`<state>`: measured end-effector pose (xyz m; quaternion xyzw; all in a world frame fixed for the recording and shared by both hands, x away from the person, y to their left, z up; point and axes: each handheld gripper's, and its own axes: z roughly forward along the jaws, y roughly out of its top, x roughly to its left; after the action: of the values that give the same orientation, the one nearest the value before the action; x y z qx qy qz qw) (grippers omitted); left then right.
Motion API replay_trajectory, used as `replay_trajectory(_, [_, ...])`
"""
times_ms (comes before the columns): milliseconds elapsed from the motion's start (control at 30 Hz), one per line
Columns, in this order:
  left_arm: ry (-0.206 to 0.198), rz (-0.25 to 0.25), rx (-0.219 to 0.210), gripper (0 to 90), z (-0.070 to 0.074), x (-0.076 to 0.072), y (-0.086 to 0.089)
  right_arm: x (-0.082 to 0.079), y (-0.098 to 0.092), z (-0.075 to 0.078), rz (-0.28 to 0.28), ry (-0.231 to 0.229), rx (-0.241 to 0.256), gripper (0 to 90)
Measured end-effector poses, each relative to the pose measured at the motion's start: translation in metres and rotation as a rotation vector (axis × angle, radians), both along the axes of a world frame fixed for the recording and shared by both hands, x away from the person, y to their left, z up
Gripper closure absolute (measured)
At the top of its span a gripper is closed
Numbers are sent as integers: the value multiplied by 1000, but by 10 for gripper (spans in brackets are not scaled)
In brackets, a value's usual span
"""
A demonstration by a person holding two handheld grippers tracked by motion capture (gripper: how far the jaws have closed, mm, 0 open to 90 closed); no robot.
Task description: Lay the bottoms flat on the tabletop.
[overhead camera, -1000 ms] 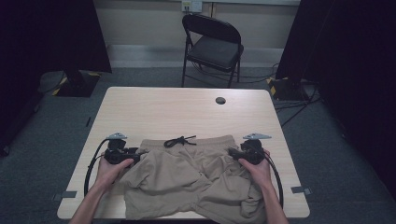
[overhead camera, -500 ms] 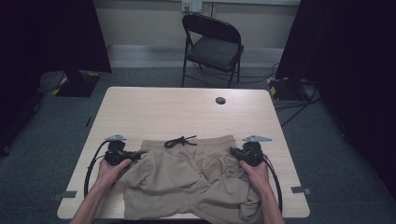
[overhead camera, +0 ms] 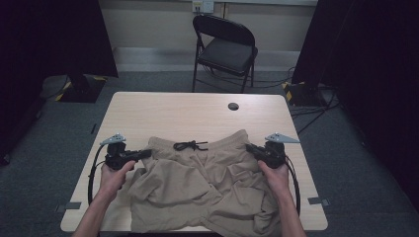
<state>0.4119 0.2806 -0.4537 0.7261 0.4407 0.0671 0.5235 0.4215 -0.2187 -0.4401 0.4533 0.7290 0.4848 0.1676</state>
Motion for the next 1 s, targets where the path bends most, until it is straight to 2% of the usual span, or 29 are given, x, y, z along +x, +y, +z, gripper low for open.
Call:
replay_trajectory(267, [-131,3,-23,881,56,4,9,0,-4,50,-6,-112,43,888])
replay_trajectory(567, [-212,6,-33,881,101,16,11,7,-1,98,-7,-202,41,888])
replay_trajectory(800, [-270,19,-45,882,135,34,13,21,-3,139,-23,-273,60,889])
replay_trajectory(1000, [-320,45,-38,883,158,61,10,47,-3,166,-44,-302,62,889])
